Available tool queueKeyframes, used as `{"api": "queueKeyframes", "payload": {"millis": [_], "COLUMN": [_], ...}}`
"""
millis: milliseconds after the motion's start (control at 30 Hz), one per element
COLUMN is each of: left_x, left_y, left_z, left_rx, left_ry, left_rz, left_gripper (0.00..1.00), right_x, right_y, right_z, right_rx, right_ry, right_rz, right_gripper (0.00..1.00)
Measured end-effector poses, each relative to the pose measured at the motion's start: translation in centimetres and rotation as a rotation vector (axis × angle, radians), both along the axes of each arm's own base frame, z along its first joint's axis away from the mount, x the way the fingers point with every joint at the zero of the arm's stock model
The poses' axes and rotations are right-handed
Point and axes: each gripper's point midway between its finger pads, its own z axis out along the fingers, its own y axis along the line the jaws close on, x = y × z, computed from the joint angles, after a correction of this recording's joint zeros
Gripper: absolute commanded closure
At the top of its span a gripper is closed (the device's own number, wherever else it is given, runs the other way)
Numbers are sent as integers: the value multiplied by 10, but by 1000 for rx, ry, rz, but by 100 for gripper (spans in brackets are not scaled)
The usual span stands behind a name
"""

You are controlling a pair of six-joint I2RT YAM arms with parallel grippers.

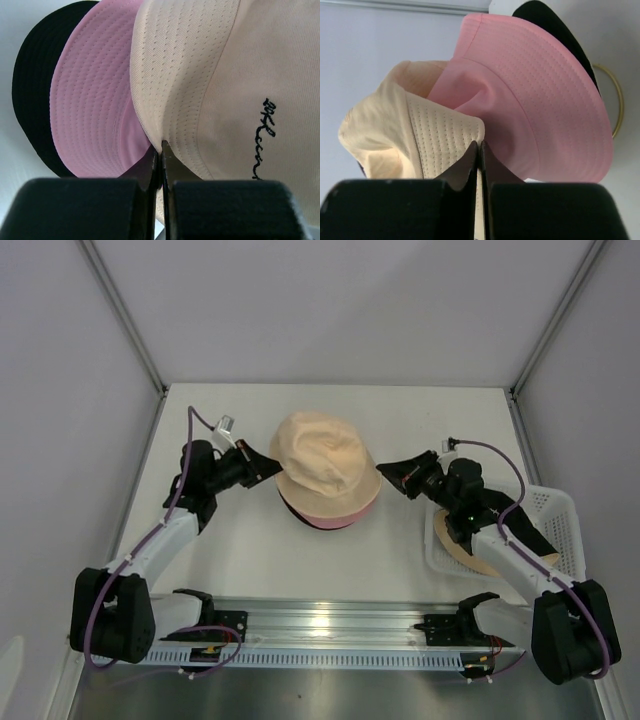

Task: Stack the hats

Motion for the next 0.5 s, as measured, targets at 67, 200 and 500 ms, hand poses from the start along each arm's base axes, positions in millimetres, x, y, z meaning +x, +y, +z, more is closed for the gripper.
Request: {"api": "queueKeyframes", "payload": {"millis": [67, 200, 500], "left_x": [0, -1, 2], "left_y": [0, 2, 4], "left_z": [2, 20, 145], "left_rx": [0, 5, -21], "left_ry": [-2, -11, -188], "left_rz": [1, 6, 21], "left_gripper": [99, 99, 99], "right_x": [3, 11, 23], "right_y": [0, -1, -12], "right_z": [6, 37, 163], "right_rx": [-11, -37, -84], "right_ry": [-18, -110, -462], "right_rz": [-4, -15, -63], "right_gripper": [100, 100, 100]}}
